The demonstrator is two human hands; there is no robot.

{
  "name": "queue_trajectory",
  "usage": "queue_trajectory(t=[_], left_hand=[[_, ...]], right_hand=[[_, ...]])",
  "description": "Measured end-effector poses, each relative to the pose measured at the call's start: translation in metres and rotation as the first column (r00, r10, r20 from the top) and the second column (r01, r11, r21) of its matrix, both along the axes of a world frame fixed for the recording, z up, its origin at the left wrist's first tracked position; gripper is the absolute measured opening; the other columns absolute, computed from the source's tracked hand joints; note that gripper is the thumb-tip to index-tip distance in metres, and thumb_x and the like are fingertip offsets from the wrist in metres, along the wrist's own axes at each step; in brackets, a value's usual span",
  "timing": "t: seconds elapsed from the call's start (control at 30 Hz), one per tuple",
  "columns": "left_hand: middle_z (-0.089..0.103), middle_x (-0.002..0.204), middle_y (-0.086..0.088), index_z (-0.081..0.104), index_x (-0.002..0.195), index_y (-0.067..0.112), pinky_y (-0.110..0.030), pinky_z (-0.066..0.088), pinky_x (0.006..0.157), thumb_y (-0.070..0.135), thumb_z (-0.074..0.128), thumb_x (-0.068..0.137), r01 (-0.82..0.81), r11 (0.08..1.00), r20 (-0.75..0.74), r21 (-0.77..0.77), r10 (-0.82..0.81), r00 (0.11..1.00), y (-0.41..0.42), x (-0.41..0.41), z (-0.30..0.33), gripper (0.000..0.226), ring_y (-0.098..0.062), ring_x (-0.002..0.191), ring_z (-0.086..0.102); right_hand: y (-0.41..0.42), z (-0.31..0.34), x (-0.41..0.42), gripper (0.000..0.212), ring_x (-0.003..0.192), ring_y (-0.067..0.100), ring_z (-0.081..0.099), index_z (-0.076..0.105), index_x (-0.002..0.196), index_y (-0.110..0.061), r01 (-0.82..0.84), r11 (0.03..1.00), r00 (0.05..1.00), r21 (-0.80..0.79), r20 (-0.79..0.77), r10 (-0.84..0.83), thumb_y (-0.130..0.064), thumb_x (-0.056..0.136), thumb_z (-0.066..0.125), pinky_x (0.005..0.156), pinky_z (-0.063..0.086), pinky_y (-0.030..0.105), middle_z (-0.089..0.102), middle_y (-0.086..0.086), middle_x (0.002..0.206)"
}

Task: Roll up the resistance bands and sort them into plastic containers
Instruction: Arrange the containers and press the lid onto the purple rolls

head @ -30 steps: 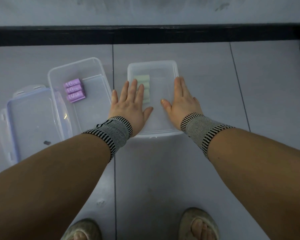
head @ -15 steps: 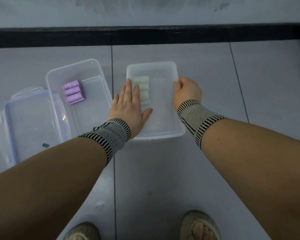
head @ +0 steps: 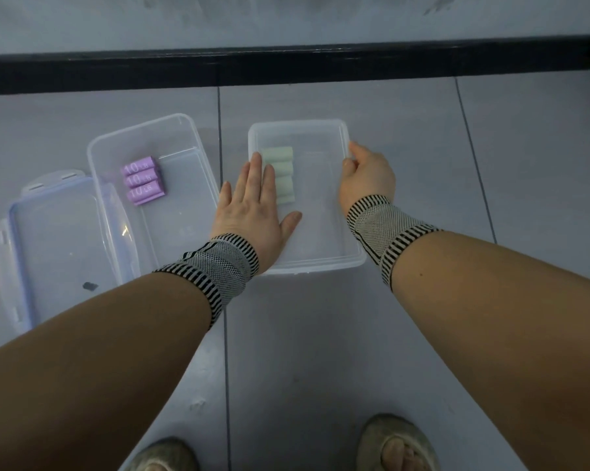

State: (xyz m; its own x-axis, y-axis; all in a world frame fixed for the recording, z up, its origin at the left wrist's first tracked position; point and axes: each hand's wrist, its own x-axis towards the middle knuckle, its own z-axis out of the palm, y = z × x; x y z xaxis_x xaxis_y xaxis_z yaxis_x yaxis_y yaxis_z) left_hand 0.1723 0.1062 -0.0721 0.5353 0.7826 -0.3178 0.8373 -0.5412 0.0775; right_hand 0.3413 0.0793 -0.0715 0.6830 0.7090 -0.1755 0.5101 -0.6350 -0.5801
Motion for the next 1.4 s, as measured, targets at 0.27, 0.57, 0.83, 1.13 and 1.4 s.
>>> queue_trajectory(t=[0.27, 0.57, 0.83, 1.13, 1.4], left_hand=[[-0.025, 0.155, -0.007, -0.012, 0.149, 0.010, -0.047, 0.001, 0.118, 0.060, 0.012, 0.092, 0.001, 0.999, -0.066, -0.045, -0.004, 0.998, -0.001, 0.004, 0.000, 0.079, -0.022, 0.144, -0.015], [-0.025, 0.154, -0.008, -0.015, 0.147, 0.008, -0.050, -0.004, 0.117, 0.069, 0.001, 0.085, 0.175, 0.984, -0.158, -0.032, -0.178, 0.971, -0.027, -0.018, 0.019, 0.089, -0.022, 0.143, -0.021], [-0.026, 0.154, -0.008, -0.019, 0.145, 0.007, -0.050, -0.004, 0.116, 0.072, -0.002, 0.081, 0.208, 0.976, -0.234, -0.071, -0.219, 0.947, -0.029, -0.018, 0.019, 0.093, -0.021, 0.142, -0.023], [-0.025, 0.155, -0.006, -0.018, 0.146, 0.009, -0.051, -0.004, 0.116, 0.072, 0.002, 0.083, 0.215, 0.976, -0.256, -0.046, -0.219, 0.942, 0.024, 0.006, 0.018, 0.092, -0.020, 0.142, -0.022], [-0.025, 0.155, -0.004, -0.017, 0.147, 0.011, -0.050, -0.002, 0.117, 0.073, 0.003, 0.082, 0.207, 0.978, -0.210, -0.020, -0.207, 0.956, 0.062, 0.018, 0.015, 0.093, -0.019, 0.142, -0.022]], right_hand=[[-0.006, -0.006, 0.001, 0.045, 0.123, 0.029, 0.040, 0.028, 0.146, -0.023, -0.127, 0.972, 0.983, -0.199, 0.103, 0.150, -0.025, 0.101, 0.030, 0.095, 0.036, 0.033, 0.036, 0.010, 0.142], [-0.075, 0.015, -0.033, 0.083, 0.146, 0.025, -0.012, -0.003, 0.150, -0.007, -0.507, 0.707, 0.729, -0.492, 0.193, 0.657, -0.061, 0.093, 0.025, 0.118, -0.003, 0.048, -0.014, 0.011, 0.159], [-0.079, 0.006, -0.031, 0.084, 0.144, 0.023, -0.022, -0.011, 0.150, -0.010, -0.525, 0.663, 0.707, -0.533, 0.161, 0.689, -0.065, 0.091, 0.017, 0.118, -0.006, 0.045, -0.021, 0.008, 0.157], [-0.029, 0.004, -0.005, 0.083, 0.144, 0.021, -0.022, -0.013, 0.149, -0.013, -0.522, 0.661, 0.690, -0.538, 0.188, 0.699, -0.067, 0.090, 0.008, 0.118, -0.003, 0.047, -0.023, 0.005, 0.157], [0.007, 0.005, 0.011, 0.082, 0.144, 0.020, -0.022, -0.011, 0.150, -0.014, -0.521, 0.689, 0.696, -0.503, 0.216, 0.684, -0.066, 0.090, 0.010, 0.118, -0.003, 0.048, -0.022, 0.004, 0.157]])
